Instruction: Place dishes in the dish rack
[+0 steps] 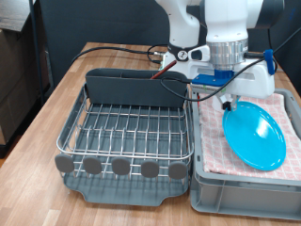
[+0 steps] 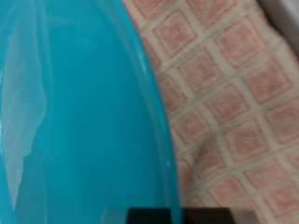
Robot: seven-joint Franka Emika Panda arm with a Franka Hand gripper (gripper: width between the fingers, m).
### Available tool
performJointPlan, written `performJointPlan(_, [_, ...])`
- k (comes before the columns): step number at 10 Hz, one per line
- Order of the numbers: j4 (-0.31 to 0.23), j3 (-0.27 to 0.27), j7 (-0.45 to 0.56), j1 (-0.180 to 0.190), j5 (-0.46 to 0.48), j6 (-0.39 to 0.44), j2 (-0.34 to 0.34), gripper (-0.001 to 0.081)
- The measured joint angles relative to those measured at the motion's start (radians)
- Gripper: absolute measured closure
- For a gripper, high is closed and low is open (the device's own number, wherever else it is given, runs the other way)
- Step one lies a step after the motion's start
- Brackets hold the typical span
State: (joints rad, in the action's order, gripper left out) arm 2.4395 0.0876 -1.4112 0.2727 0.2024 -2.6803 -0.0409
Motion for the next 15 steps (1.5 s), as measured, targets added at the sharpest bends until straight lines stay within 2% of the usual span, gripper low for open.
performJointPlan(2, [-0.001, 0.006, -0.092, -0.003, -0.126, 0.085, 0.056, 0.0786])
performJointPlan(5, [-0.032, 0.003, -0.152, -0.004, -0.269, 0.250, 0.141, 0.0786])
performJointPlan(7, [-0.079, -0.010, -0.158, -0.004, -0.353, 0.377, 0.179, 0.0786])
performJointPlan(10, [-0.184, -0.039, -0.149, 0.000, -0.411, 0.575, 0.198, 0.0786])
performJointPlan(11, [-0.207, -0.044, -0.146, 0.000, -0.417, 0.618, 0.196, 0.0786])
performJointPlan(12, [-0.204, -0.044, -0.146, 0.000, -0.414, 0.610, 0.195, 0.0786])
performJointPlan(14, [-0.208, -0.041, -0.139, -0.006, -0.470, 0.651, 0.197, 0.0787])
performJointPlan(15, [-0.211, -0.029, -0.097, -0.015, -0.518, 0.682, 0.205, 0.0787])
